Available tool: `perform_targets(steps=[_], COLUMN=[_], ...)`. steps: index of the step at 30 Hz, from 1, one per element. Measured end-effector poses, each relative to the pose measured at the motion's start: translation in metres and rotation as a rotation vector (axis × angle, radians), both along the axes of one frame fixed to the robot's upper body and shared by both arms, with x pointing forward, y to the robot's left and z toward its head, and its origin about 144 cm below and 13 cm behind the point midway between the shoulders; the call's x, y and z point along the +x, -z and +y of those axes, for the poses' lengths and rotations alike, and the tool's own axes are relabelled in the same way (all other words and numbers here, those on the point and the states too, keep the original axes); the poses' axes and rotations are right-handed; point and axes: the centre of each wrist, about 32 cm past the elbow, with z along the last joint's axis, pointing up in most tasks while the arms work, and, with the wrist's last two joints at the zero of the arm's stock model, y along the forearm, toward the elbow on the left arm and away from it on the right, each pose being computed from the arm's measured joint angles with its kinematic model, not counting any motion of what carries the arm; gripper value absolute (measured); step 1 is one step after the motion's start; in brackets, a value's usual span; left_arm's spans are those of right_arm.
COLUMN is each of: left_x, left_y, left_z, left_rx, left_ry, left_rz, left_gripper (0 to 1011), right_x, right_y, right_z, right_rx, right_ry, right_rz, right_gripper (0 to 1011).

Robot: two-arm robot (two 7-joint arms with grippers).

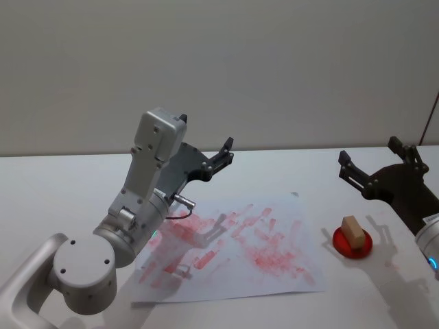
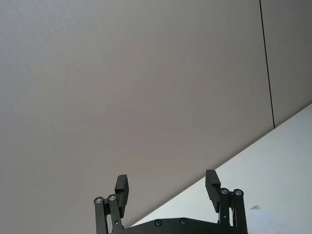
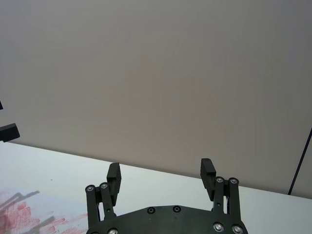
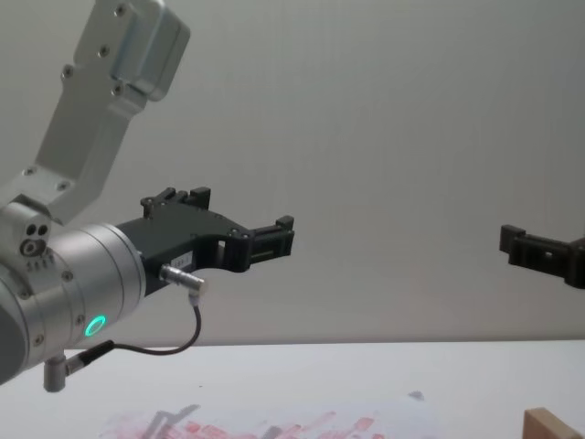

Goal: Use the one hand to pick up the stamp and affix it onto the A4 paper.

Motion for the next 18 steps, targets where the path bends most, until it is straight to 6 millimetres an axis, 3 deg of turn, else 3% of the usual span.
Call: perform_targets(steps=[18], left_x=[0.0000], left_y=[0.0000], left_z=[0.0000], left_rx=[0.000], left_ry=[0.000], left_rz=[0.000], left_gripper=[1001], right_x=[0.0000], right_y=[0.0000], right_z=[0.0000], right_rx=[0.000], right_ry=[0.000], right_rz=[0.000], right_gripper=[1001])
